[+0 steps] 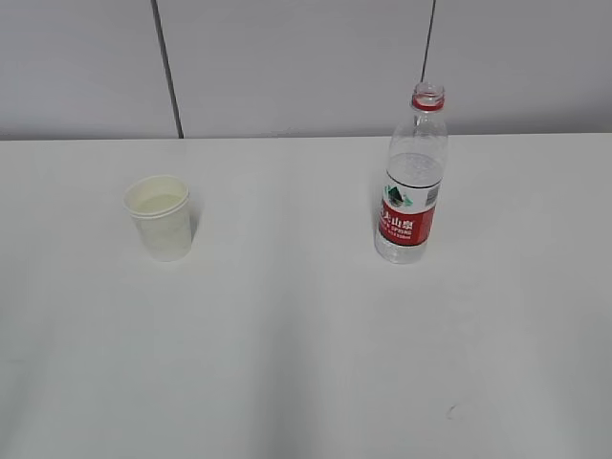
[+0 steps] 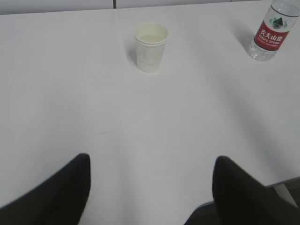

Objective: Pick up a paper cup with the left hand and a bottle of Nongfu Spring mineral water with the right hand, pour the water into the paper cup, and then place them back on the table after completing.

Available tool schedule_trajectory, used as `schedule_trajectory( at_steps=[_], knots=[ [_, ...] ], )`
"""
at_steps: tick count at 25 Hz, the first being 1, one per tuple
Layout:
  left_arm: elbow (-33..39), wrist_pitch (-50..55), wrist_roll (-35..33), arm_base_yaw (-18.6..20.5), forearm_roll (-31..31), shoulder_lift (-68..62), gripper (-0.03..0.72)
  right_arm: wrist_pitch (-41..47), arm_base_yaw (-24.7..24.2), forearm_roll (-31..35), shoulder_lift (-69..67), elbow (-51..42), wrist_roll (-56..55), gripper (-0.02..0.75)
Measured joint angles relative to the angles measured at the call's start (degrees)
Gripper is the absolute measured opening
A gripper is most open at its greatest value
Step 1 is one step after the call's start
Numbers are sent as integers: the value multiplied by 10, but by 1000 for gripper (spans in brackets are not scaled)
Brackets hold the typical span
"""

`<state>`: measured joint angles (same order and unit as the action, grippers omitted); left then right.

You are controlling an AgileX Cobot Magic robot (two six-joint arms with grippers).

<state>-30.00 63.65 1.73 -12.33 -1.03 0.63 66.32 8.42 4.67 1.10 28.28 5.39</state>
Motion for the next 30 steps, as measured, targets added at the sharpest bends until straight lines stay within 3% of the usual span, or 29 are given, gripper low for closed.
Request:
schedule_trajectory(
  at_steps=[13,22,30],
  knots=[
    [1,-1,-4,1,-3,0,498,0,0,-5,0,-1,-3,555],
    [1,-1,-4,61,-1,0,496,0,-49,-14,0,-1,-3,555],
    [1,-1,-4,67,0,0,496,0,-49,-15,0,-1,-3,555]
  ],
)
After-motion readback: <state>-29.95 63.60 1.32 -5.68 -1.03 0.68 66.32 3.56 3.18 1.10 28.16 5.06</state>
